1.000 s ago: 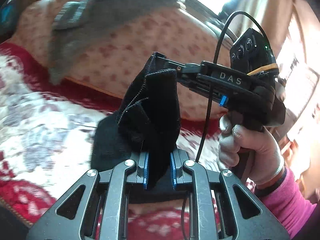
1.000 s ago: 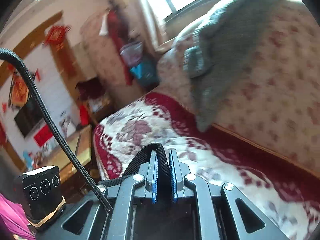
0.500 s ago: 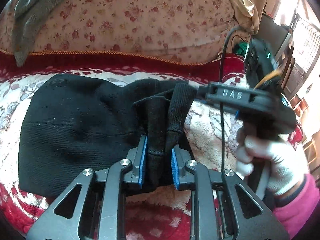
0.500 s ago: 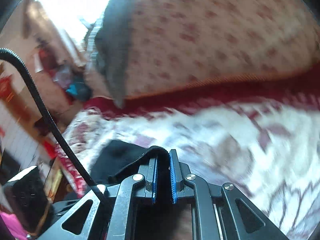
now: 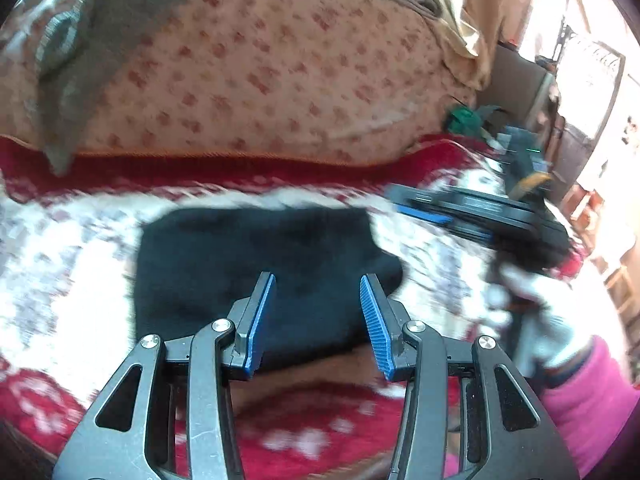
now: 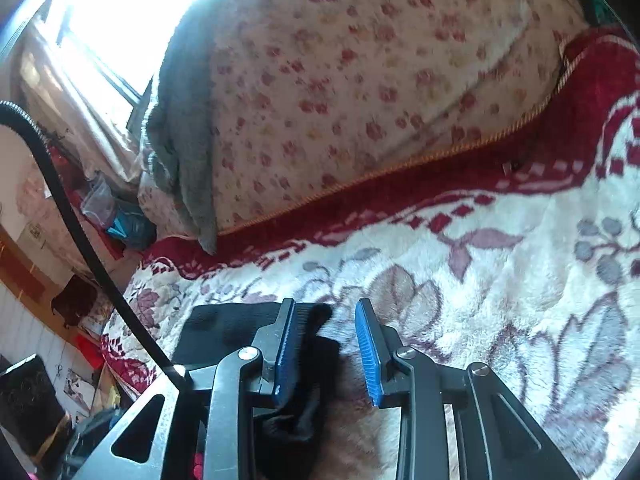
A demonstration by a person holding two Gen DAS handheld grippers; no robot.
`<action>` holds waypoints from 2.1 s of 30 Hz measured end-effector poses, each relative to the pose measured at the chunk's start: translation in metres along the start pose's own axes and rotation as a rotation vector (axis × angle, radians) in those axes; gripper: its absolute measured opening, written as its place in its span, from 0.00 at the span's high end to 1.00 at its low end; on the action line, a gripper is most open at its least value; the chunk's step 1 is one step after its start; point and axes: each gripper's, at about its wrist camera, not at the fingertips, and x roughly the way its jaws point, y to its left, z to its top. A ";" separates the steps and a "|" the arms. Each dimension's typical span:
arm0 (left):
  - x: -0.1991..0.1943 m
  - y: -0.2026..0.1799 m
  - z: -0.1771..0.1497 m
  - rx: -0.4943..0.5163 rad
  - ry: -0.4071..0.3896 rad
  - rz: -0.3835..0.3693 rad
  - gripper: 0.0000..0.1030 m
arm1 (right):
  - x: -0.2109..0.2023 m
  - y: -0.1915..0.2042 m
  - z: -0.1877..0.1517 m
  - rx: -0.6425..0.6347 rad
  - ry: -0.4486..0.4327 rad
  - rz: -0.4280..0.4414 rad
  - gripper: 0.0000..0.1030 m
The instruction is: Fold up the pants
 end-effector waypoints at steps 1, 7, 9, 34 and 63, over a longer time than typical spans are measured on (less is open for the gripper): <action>0.000 0.008 0.003 -0.004 -0.009 0.032 0.58 | -0.005 0.008 0.000 -0.011 -0.004 0.026 0.71; 0.013 0.050 0.010 -0.104 0.013 0.136 0.58 | 0.006 0.056 -0.012 -0.097 0.063 0.125 0.70; 0.014 0.059 0.008 -0.129 0.019 0.147 0.58 | 0.015 0.068 -0.019 -0.115 0.086 0.135 0.70; 0.023 0.084 -0.009 -0.201 0.069 0.247 0.58 | 0.033 0.067 -0.055 -0.142 0.186 0.058 0.70; 0.021 0.097 -0.008 -0.186 0.087 0.317 0.54 | 0.019 0.034 -0.044 -0.040 0.135 -0.008 0.37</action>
